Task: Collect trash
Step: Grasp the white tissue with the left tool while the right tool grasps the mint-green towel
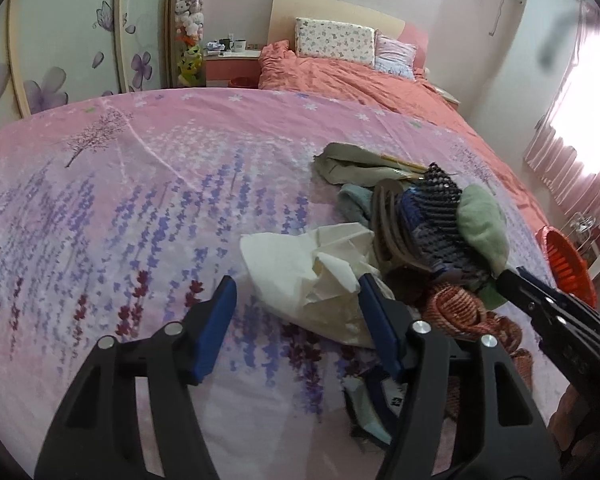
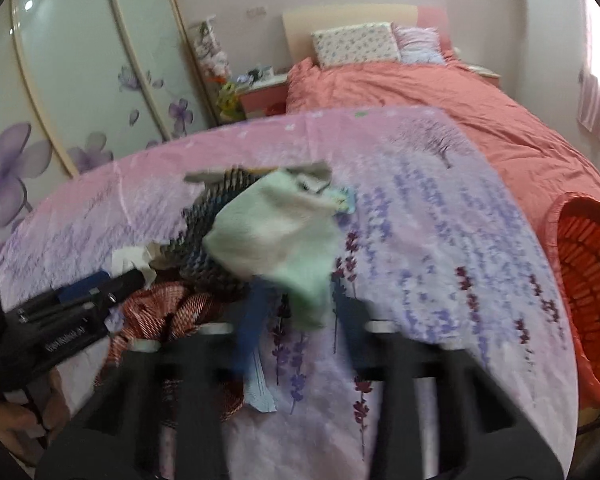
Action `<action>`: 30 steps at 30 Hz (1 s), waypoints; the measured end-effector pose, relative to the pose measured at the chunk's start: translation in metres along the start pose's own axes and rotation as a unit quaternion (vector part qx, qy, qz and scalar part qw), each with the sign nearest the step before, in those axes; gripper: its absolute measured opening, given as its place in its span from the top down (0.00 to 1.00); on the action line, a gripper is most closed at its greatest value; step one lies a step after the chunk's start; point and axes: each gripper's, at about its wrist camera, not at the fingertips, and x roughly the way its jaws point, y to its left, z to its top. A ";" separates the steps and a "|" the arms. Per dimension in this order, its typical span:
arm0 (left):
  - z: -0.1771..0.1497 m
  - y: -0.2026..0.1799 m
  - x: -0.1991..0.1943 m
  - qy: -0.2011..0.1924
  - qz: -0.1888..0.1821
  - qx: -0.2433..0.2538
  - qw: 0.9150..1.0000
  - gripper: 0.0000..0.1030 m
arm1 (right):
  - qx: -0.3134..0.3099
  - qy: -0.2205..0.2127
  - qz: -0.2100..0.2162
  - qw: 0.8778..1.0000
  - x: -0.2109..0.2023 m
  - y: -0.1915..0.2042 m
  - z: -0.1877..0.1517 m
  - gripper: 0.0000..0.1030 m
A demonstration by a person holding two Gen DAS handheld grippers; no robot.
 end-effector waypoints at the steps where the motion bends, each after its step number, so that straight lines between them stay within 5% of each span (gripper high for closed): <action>1: 0.000 0.002 0.000 0.001 0.001 -0.001 1.000 0.43 | 0.002 -0.006 -0.005 1.000 -0.002 -0.003 -0.002 0.95; 10: 0.005 0.028 -0.008 -0.001 0.033 -0.026 0.999 0.45 | 0.044 -0.029 -0.072 0.996 -0.032 -0.052 -0.005 0.96; 12: 0.006 0.031 -0.013 -0.006 0.034 -0.031 0.999 0.39 | 0.048 -0.025 -0.064 0.996 -0.036 -0.059 -0.006 0.96; 14: 0.006 0.031 -0.018 -0.012 0.034 -0.035 0.999 0.31 | 0.047 -0.021 -0.052 0.997 -0.037 -0.062 -0.006 0.90; 16: 0.006 0.029 -0.021 -0.016 0.027 -0.033 0.999 0.29 | 0.045 -0.021 -0.043 0.998 -0.038 -0.061 -0.007 0.58; 18: 0.006 0.026 -0.022 -0.017 0.024 -0.029 0.999 0.27 | 0.044 -0.025 -0.035 0.998 -0.038 -0.058 -0.008 0.44; 25: 0.001 0.006 -0.009 0.000 0.021 -0.002 1.000 0.26 | 0.061 -0.022 -0.023 0.998 -0.030 -0.061 -0.005 0.40; 30: -0.001 0.002 0.004 0.013 0.028 0.001 1.000 0.29 | 0.063 -0.010 -0.051 0.997 -0.012 -0.062 -0.001 0.39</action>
